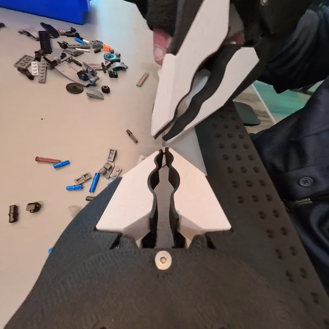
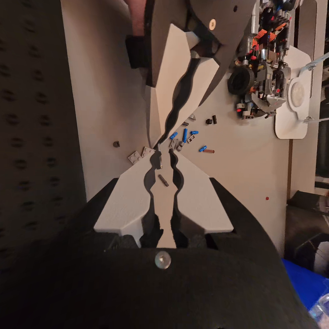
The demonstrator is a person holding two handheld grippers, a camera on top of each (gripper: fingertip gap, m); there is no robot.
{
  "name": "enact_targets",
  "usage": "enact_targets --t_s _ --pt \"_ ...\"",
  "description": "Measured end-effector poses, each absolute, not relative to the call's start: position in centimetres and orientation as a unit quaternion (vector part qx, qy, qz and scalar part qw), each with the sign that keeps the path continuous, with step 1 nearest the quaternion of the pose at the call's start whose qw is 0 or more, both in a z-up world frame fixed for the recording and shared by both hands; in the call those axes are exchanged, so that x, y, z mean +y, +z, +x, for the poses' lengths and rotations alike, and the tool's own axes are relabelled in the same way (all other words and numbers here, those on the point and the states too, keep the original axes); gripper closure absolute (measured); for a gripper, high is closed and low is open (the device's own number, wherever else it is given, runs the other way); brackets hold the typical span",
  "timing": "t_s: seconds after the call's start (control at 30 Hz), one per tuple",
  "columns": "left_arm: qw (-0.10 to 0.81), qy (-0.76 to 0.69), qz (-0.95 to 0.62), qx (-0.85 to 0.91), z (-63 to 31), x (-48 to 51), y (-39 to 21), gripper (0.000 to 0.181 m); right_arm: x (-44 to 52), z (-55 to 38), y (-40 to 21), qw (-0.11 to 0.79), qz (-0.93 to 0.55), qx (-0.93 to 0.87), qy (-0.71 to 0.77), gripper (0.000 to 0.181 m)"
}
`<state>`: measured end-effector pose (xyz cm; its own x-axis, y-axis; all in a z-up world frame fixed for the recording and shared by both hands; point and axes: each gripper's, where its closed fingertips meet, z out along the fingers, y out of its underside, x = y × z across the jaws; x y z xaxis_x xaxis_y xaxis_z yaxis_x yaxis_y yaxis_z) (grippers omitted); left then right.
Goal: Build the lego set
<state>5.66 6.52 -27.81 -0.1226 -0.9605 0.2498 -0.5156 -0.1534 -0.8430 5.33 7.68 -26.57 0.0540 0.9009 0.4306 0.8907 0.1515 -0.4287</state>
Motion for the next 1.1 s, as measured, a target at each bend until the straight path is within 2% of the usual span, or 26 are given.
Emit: enact_targets --t_s 0.13,0.37,0.43,0.53,0.63,0.8,0.87,0.97,1.1 --pt "0.203 -0.490 -0.627 0.571 5.5 6.5 -27.9 0.181 7.3 5.2 -27.0 0.320 -0.629 -0.708 -0.012 0.181" --pt "0.139 -0.549 -0.635 0.525 5.3 6.3 -27.8 0.181 7.2 5.1 -27.1 0.327 -0.623 -0.711 -0.015 0.180" --pt "0.135 -0.557 -0.634 0.519 5.3 6.4 -27.6 0.181 7.3 5.0 -27.0 0.332 -0.623 -0.709 -0.011 0.180" --pt "0.122 -0.573 -0.631 0.509 5.2 6.3 -27.3 0.181 7.4 5.1 -27.3 0.325 -0.627 -0.708 -0.016 0.170" --pt "0.119 -0.575 -0.631 0.507 5.2 6.3 -27.4 0.181 7.3 5.1 -27.4 0.325 -0.623 -0.711 -0.018 0.174" --pt "0.163 -0.550 -0.639 0.513 5.4 7.2 -27.4 0.178 7.8 5.6 -27.3 0.313 -0.668 -0.675 0.016 0.179" --pt "0.202 -0.499 -0.657 0.528 5.3 8.5 -28.3 0.169 8.1 6.2 -28.0 0.283 -0.709 -0.645 0.036 0.178" --pt "0.254 -0.432 -0.653 0.568 5.0 9.3 -28.7 0.169 7.7 6.6 -29.5 0.231 -0.756 -0.607 0.081 0.178" --pt "0.263 -0.377 -0.653 0.602 5.0 9.2 -30.2 0.169 7.1 7.0 -31.2 0.169 -0.792 -0.576 0.110 0.177"
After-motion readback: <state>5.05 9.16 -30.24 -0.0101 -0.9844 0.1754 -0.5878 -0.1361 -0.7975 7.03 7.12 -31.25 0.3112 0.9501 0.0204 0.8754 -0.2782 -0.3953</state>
